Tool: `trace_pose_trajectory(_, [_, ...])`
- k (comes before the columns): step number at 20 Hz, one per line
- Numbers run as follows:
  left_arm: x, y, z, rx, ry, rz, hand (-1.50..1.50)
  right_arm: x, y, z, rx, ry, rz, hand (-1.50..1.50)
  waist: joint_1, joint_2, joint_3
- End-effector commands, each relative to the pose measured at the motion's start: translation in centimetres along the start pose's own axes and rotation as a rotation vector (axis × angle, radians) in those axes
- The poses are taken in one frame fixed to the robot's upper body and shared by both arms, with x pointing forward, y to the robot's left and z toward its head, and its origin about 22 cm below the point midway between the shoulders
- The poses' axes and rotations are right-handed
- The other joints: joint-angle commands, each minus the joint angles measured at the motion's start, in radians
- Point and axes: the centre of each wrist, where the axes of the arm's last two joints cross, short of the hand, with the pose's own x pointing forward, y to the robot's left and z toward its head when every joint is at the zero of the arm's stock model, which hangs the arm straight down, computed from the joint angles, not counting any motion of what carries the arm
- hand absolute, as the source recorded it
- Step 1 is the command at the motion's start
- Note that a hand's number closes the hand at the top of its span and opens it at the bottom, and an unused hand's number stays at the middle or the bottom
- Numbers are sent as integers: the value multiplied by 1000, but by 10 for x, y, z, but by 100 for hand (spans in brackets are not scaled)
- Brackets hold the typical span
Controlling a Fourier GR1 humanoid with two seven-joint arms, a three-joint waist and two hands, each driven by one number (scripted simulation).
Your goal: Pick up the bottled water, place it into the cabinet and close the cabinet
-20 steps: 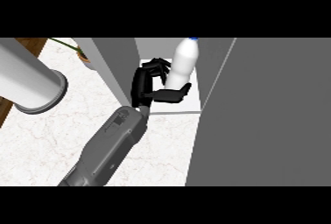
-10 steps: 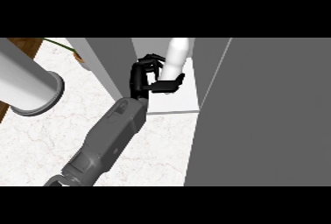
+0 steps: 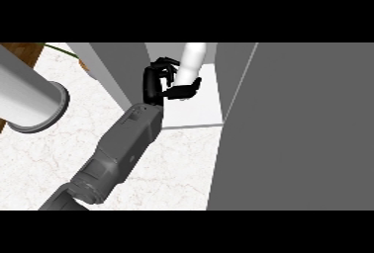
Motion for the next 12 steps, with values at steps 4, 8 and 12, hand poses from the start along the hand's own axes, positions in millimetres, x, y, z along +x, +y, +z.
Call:
trace_pose_trajectory(4, [7,-2,-11,-14,-41,-114,-150,27,-4,9,27,-23,-31,-150,-2,-1,0])
trace_pose_trajectory(8, [12,6,-21,6,-29,-89,-150,15,-10,1,20,-41,-18,-150,-10,10,0])
trace_pose_trajectory(12, [7,8,-19,-7,-22,-51,-150,20,-2,6,30,-39,-40,-150,-15,9,-1])
